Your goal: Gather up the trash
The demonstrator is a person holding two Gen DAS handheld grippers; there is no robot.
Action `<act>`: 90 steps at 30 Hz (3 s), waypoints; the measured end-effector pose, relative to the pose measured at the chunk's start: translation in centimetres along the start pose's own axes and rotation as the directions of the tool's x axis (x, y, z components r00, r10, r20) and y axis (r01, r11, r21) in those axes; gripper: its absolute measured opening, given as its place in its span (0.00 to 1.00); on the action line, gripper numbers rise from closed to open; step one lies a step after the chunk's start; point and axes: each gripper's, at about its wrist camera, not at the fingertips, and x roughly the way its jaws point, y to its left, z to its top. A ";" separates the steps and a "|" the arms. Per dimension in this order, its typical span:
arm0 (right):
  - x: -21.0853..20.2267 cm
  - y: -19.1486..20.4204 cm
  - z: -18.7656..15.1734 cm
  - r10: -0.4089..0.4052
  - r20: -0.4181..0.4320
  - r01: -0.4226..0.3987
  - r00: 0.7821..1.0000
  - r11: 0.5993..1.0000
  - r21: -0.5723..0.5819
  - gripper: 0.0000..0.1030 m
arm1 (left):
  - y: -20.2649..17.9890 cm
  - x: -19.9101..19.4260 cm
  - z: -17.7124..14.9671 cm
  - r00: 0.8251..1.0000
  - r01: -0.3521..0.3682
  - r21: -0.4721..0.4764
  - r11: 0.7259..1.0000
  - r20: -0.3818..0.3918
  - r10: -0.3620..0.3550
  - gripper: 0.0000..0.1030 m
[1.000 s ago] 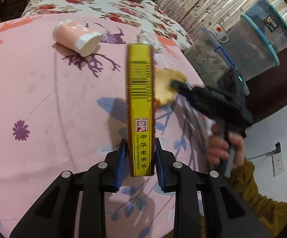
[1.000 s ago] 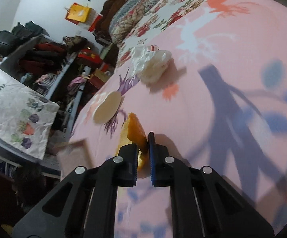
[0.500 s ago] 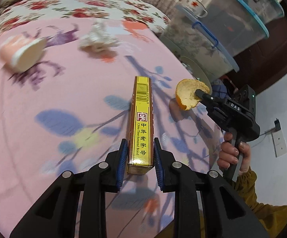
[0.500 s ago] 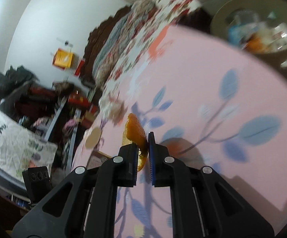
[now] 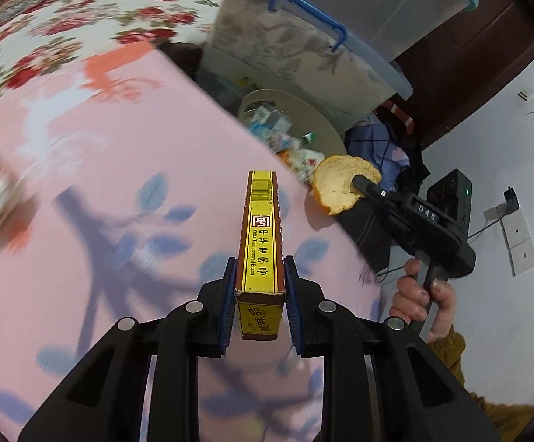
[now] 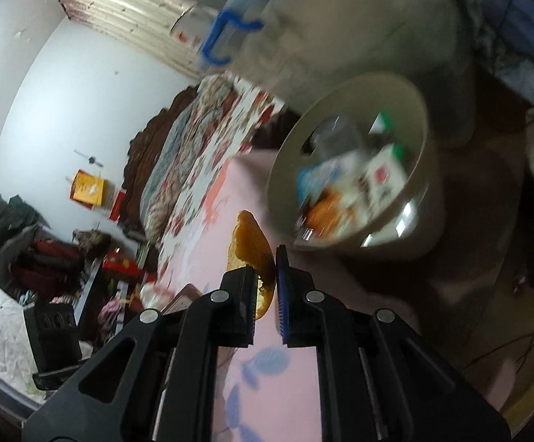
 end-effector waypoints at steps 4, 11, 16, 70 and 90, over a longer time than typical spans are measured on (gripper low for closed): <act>0.5 -1.1 2.8 -0.044 0.036 0.044 0.998 0.999 -0.007 0.11 | -3.0 3.6 5.6 1.000 0.018 0.055 0.998 -0.013 -0.017 0.22; 3.8 -1.3 7.8 -0.166 0.045 0.168 0.985 0.984 -0.051 0.14 | -7.5 8.5 13.7 1.000 -0.015 0.111 0.994 0.023 0.013 0.27; 6.5 -2.8 8.5 -0.253 0.008 0.253 0.967 0.966 -0.053 0.55 | -7.9 13.1 16.4 0.991 -0.130 0.096 0.987 0.001 0.131 0.55; 30.1 28.3 -16.9 -0.271 -0.321 -0.022 0.908 0.733 -0.680 0.47 | 30.5 -17.3 -10.2 0.920 -0.134 -0.704 0.697 0.174 0.352 0.29; 9.3 18.4 -18.2 -0.147 -0.242 -0.011 0.959 0.835 -0.550 0.44 | 15.3 -13.3 -13.7 0.983 0.003 -0.461 0.887 0.165 0.082 0.28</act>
